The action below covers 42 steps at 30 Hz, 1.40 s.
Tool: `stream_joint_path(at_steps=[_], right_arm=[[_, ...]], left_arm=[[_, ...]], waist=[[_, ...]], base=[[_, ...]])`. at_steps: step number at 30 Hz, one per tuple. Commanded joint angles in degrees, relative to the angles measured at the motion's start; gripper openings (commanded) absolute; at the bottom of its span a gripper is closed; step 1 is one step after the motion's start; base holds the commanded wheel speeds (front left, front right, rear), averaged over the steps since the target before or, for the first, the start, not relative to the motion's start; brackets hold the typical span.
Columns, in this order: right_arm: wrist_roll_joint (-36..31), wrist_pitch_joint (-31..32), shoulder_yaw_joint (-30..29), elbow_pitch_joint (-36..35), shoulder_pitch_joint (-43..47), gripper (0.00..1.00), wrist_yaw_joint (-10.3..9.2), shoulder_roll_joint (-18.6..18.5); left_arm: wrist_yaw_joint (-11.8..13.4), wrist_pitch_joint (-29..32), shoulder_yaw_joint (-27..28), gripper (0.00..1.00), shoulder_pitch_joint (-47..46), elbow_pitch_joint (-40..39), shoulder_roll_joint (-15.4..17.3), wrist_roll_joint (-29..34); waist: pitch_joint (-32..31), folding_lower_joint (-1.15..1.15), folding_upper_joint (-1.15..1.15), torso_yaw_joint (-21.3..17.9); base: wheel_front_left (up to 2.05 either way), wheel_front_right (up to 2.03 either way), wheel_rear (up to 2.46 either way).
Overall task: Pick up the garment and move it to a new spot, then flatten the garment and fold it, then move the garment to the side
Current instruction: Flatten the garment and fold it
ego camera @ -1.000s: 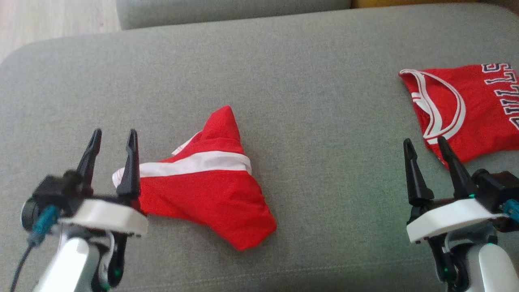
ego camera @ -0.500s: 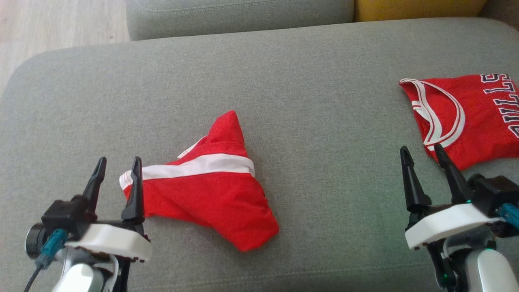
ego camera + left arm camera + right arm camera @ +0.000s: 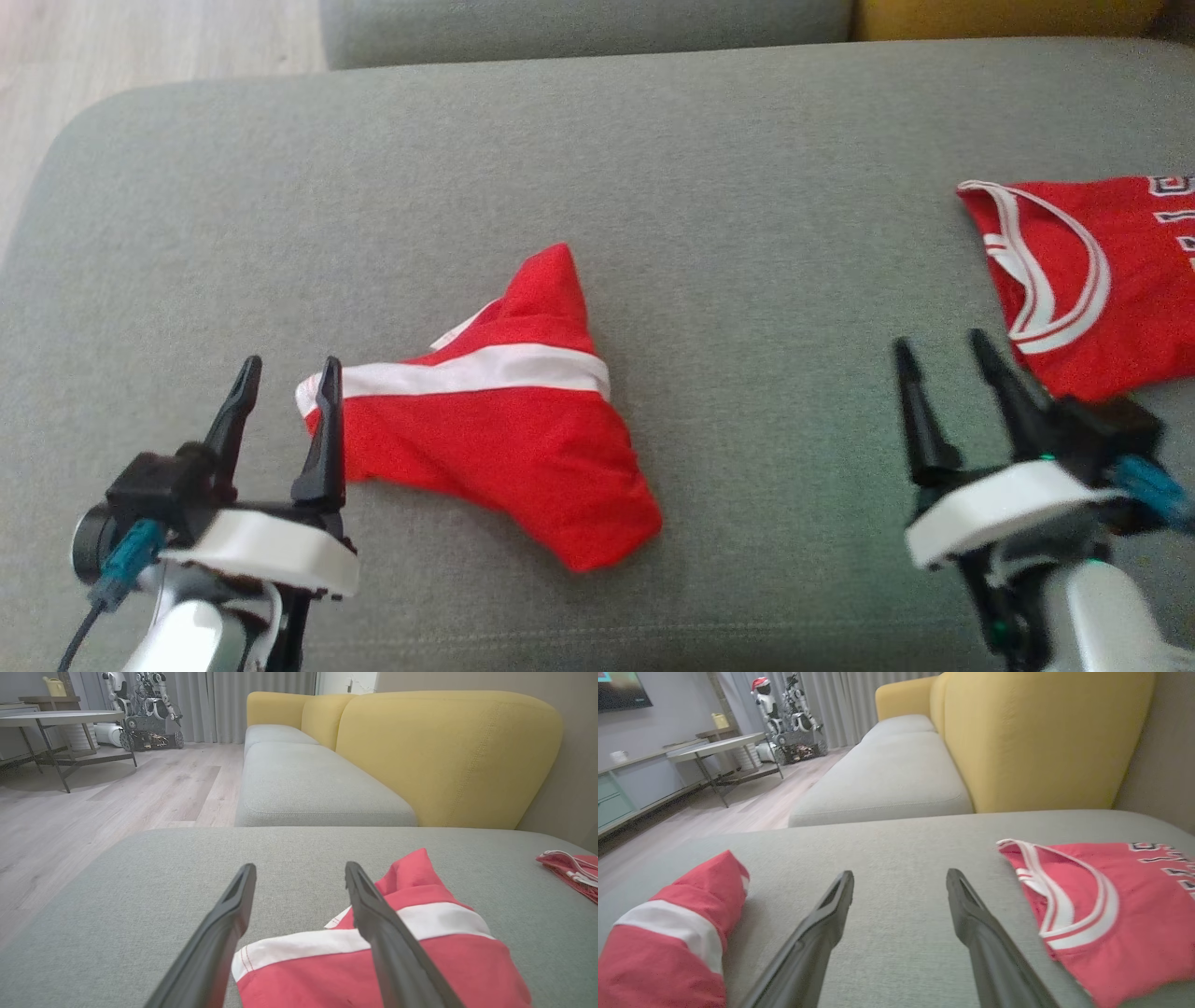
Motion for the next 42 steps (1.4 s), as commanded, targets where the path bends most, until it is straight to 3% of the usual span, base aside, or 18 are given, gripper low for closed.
stream_joint_path(at_steps=[1, 13, 23, 24, 26, 27, 34, 42], right_arm=[[0.39, 0.15, 3.15, -0.24, -4.05, 1.00, -0.05, -0.23], [9.21, -2.92, 21.20, 21.05, -12.00, 1.00, -0.05, -0.23], [17.55, -4.00, 34.22, 34.39, -18.04, 1.00, -0.05, -0.23], [18.25, -4.16, 35.09, 35.34, -18.60, 0.61, -0.05, -0.23], [20.00, -4.56, 36.78, 36.82, -19.59, 0.04, -0.05, -0.23], [20.77, -4.82, 37.51, 37.45, -20.08, 0.00, -0.05, -0.23], [22.13, -10.00, 37.14, 40.02, -23.33, 0.00, -0.05, -0.23], [13.87, -14.42, 23.81, 40.09, -24.47, 0.00, -0.05, -1.38]], left_arm=[[-0.31, -0.28, 2.31, 1.00, -3.99, -1.63, 1.47, 0.03], [-2.23, -1.38, 0.59, 1.00, -7.95, 0.95, -0.73, 0.33], [-3.06, -2.10, 0.87, 1.00, -9.31, 2.54, -1.63, 0.51], [-3.11, -2.14, 0.89, 1.00, -9.44, 2.64, -1.72, 0.55], [-3.22, -2.21, 0.98, 1.00, -9.61, 2.83, -1.88, 0.59], [-3.29, -2.25, 1.07, 1.00, -9.66, 2.94, -1.93, 0.58], [-3.31, -2.42, 1.78, 1.00, -9.46, 3.01, -2.26, 0.87], [-3.20, -2.50, 2.60, 1.00, -8.34, 2.30, -2.31, 1.05]], waist=[[1.09, 0.00, 0.00, 1.29], [4.04, 0.00, 0.00, 6.40], [5.47, 0.00, 0.00, 7.77], [5.57, 0.00, 0.00, 7.86], [5.76, 0.00, 0.00, 7.95], [5.82, 0.00, 0.00, 7.95], [5.95, 0.00, 0.00, 7.08], [5.56, 0.00, 0.00, 4.00]], base=[[0.00, 0.00, 0.00], [0.00, 0.00, 0.00], [0.00, 0.00, 0.00], [0.00, 0.00, 0.00], [0.00, 0.00, 0.00], [0.00, 0.00, 0.00], [0.00, 0.00, 0.00], [0.00, 0.00, 0.00]])
